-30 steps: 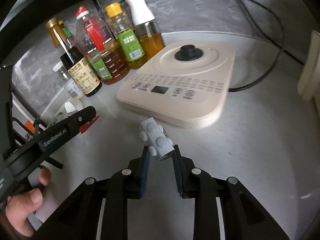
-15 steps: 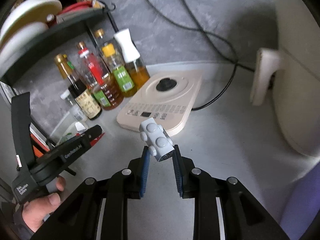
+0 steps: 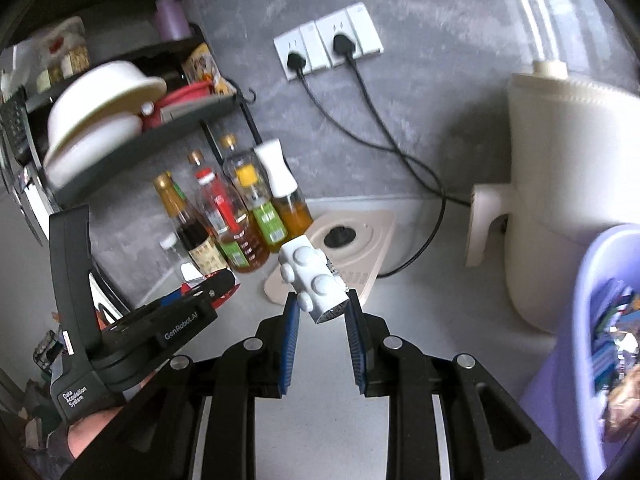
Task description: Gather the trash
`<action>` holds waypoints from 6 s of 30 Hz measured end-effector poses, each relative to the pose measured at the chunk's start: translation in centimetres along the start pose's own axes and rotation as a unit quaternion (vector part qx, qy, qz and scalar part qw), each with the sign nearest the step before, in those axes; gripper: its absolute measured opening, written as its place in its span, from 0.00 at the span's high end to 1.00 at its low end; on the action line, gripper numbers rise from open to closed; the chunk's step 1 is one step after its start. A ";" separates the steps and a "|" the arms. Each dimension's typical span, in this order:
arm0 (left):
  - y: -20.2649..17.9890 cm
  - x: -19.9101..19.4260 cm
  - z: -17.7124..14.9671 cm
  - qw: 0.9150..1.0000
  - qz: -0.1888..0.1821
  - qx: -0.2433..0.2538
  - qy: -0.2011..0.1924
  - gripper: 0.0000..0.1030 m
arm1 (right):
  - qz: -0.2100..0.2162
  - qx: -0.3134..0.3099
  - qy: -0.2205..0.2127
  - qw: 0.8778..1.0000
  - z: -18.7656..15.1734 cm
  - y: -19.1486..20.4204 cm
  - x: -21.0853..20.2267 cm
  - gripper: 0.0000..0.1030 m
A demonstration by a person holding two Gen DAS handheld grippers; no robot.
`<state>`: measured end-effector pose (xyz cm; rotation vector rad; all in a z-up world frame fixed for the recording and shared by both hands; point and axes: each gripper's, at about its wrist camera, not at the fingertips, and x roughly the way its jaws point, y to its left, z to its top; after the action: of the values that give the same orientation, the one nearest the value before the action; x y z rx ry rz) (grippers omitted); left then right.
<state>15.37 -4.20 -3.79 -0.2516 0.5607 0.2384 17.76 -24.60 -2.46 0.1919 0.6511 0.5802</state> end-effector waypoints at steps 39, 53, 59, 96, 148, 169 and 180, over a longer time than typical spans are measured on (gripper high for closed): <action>-16.2 -5.6 -0.6 0.979 -0.173 0.102 -0.021 0.59 | -0.148 0.096 -0.092 0.980 -1.0 -11.3 -15.5 0.55; -20.5 -5.7 -2.0 0.965 -0.227 0.129 -0.007 0.59 | -0.174 0.120 -0.116 0.971 -2.3 -12.8 -19.3 0.47; -21.9 -5.3 -2.6 0.958 -0.252 0.135 0.008 0.59 | -0.188 0.125 -0.119 0.967 -2.7 -13.1 -20.3 0.45; -13.9 -9.8 -1.0 0.976 -0.171 0.128 -0.045 0.21 | -0.144 0.093 -0.107 0.979 -1.9 -10.7 -19.4 0.26; -5.5 -9.3 -0.8 0.990 -0.077 0.108 -0.037 0.06 | -0.073 0.015 -0.057 0.996 -1.6 -4.9 -12.8 0.10; -5.1 -9.7 -0.8 0.991 -0.079 0.099 -0.041 0.06 | -0.082 0.014 -0.065 0.994 -2.0 -4.4 -13.4 0.09; -5.6 -10.2 -0.9 0.991 -0.077 0.100 -0.046 0.06 | -0.089 0.016 -0.075 0.993 -2.3 -4.6 -14.4 0.08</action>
<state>8.19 -11.29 2.00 -0.0871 0.4671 0.0427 9.09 -36.57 1.61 0.2030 0.5246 0.3795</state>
